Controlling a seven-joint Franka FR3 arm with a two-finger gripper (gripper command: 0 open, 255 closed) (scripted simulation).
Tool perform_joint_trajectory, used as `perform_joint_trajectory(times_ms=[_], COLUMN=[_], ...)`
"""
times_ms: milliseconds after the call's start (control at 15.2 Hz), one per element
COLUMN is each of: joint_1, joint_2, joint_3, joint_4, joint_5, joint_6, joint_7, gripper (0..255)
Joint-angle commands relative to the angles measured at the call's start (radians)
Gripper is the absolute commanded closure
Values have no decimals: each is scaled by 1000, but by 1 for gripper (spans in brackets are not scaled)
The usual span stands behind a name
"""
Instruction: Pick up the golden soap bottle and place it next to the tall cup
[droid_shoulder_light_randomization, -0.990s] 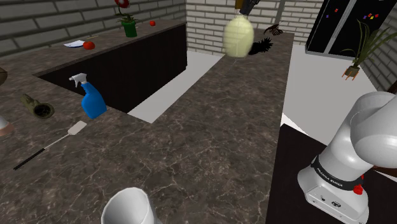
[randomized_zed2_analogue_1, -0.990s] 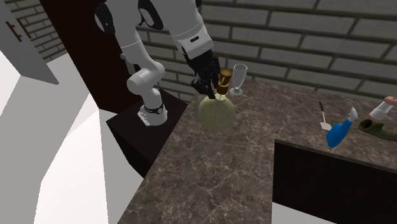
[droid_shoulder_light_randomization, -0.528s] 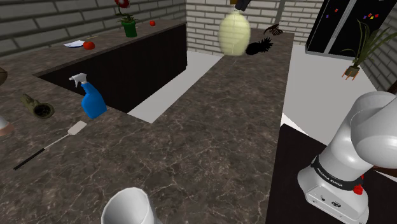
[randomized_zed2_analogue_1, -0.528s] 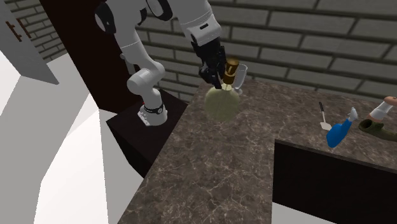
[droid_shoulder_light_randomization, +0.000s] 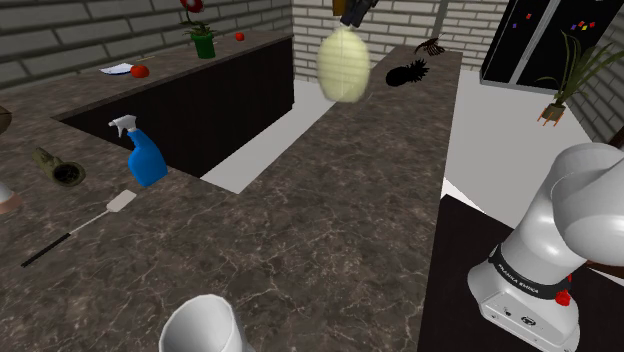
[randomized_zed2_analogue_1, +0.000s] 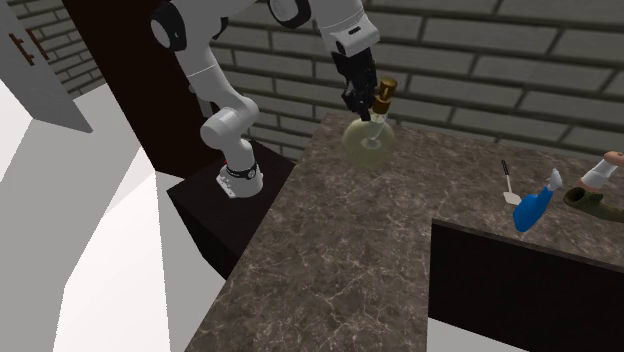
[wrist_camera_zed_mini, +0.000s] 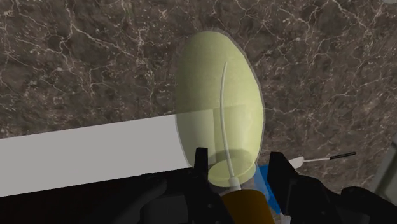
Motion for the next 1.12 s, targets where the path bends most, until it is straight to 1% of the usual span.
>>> perform_joint_trajectory(times_ms=[0, 528, 1056], joint_1=[13, 64, 114], joint_2=[-4, 31, 132], joint_3=[39, 187, 330], joint_4=[-7, -4, 75], joint_5=[-2, -13, -53], joint_6=[14, 78, 125], joint_7=[52, 243, 441], gripper=[255, 255, 255])
